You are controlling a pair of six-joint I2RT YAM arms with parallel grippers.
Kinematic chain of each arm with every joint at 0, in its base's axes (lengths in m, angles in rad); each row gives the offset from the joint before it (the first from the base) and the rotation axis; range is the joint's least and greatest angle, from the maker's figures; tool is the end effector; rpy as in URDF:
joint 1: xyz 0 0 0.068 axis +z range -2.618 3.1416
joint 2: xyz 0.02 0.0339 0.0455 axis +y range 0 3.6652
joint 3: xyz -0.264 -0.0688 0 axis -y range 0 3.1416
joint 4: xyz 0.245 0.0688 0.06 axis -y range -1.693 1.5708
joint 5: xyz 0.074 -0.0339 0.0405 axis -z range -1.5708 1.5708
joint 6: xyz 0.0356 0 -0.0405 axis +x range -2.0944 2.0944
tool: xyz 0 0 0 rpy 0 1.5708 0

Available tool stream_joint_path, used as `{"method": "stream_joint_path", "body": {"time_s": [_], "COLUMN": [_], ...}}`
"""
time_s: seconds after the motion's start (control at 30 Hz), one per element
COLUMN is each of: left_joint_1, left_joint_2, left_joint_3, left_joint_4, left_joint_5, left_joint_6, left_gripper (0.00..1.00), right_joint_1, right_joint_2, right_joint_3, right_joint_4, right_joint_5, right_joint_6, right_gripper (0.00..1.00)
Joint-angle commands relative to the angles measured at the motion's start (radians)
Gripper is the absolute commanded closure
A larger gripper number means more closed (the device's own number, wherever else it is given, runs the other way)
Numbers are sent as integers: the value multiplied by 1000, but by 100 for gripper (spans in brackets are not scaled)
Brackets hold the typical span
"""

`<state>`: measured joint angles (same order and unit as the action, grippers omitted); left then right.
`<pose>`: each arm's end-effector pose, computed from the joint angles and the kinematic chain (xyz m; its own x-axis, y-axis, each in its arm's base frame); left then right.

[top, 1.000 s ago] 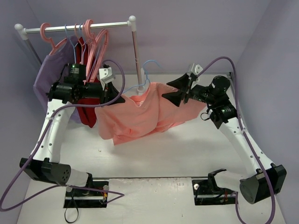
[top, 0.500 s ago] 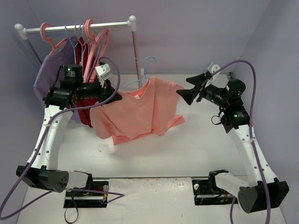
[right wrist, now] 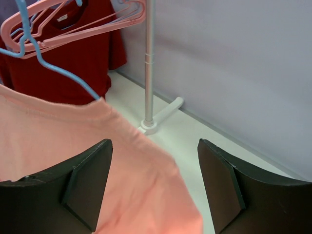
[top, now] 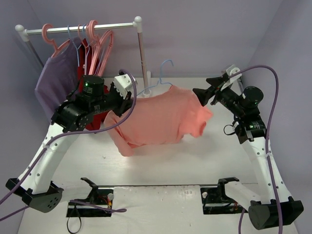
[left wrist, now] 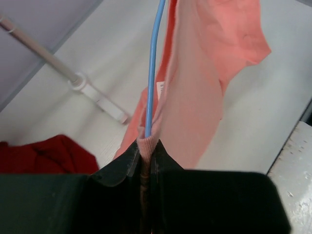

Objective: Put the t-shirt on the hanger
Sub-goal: Place the T-shirt on the hanger, then place the hanger at the clothesline.

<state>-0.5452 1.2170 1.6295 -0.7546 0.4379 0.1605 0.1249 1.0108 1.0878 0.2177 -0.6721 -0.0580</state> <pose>0.1880 -0.1317 0.4787 -0.1535 0.2624 -0.9527 0.8466 0.5321 0.0101 0.2124 0.0490 0.4454 0.3276 -0.0046 -0.9448 -0.6708 0.7031 -0.2360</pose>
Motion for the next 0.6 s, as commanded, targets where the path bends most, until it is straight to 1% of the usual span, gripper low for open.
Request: {"method": "stream_joint_path", "body": {"time_s": [0.0, 0.07, 0.13, 0.23, 0.3, 0.37, 0.4, 0.57], "left_joint_1": [1, 1, 2, 2, 4, 4, 4, 4], "left_joint_2": [-22, -19, -11, 9, 43, 76, 91, 151], "left_joint_3": [86, 125, 200, 346, 435, 603, 650, 810], "left_joint_4": [95, 95, 95, 95, 91, 85, 84, 90], "left_joint_5": [-162, -183, -197, -217, -228, -240, -266, -406], "left_joint_6": [-47, -56, -60, -65, -73, -88, -90, -67], "left_gripper": [100, 100, 100, 100, 100, 100, 100, 100], "right_joint_1": [-7, -10, -15, -16, -15, -16, -16, -16], "right_joint_2": [-63, -82, -91, -101, -101, -103, -105, -118], "right_joint_3": [37, 55, 80, 110, 119, 124, 120, 98], "right_joint_4": [69, 56, 44, 35, 35, 36, 35, 37], "right_joint_5": [98, 156, 210, 352, 373, 413, 417, 411], "right_joint_6": [-24, -35, -43, -36, -25, -9, -2, 22], "right_gripper": [32, 32, 32, 31, 31, 31, 31, 30]}}
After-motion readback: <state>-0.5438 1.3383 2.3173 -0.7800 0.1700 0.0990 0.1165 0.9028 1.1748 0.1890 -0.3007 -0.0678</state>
